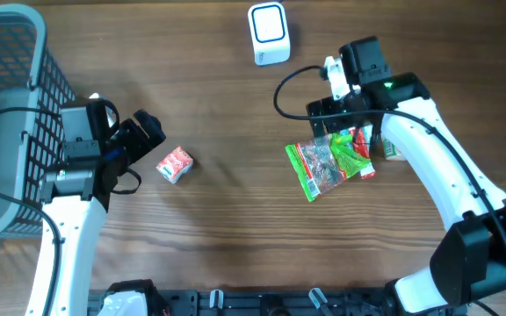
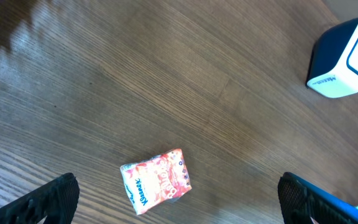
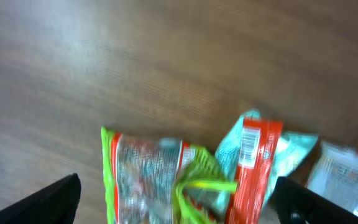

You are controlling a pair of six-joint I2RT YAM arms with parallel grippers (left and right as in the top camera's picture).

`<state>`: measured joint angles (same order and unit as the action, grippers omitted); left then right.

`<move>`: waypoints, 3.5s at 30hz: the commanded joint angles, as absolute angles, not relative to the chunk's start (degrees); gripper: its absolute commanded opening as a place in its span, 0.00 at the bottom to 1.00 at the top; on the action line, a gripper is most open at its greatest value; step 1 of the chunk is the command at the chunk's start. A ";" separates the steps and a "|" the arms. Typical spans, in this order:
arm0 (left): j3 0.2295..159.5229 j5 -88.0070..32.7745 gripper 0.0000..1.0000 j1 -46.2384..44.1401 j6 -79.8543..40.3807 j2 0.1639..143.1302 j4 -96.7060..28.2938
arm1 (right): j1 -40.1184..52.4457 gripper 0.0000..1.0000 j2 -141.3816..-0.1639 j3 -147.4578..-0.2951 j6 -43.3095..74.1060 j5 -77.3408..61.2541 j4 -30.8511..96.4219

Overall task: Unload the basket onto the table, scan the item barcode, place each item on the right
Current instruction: 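Lower the green snack bag beside the scanned items and release, then reach the right gripper to the small white-red packet and grasp it, then raise the white-red packet to the scanner with the right gripper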

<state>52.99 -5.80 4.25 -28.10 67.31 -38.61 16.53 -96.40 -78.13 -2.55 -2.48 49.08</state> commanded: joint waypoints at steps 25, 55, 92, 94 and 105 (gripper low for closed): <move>53.36 -5.43 1.00 4.51 -27.20 67.51 -38.44 | 16.21 1.00 -95.79 -79.22 -1.65 -7.38 29.93; 53.39 -6.11 1.00 5.63 -27.40 67.51 -32.88 | 47.75 0.39 -113.27 -75.50 55.13 -17.21 18.00; 53.36 -6.11 1.00 18.17 -27.40 71.05 -34.98 | 46.24 0.04 -107.13 -75.50 46.83 -16.62 15.51; 53.36 -6.11 1.00 18.17 -27.40 71.05 -34.96 | 41.95 0.04 -103.74 -75.50 40.10 -29.54 15.92; 53.36 -6.11 1.00 18.17 -27.40 71.05 -34.96 | 20.05 0.04 -102.87 -72.25 19.44 -80.66 15.88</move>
<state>52.90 -6.26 17.54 -27.44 70.50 -34.79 23.81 -103.15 -74.63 25.41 -68.18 16.27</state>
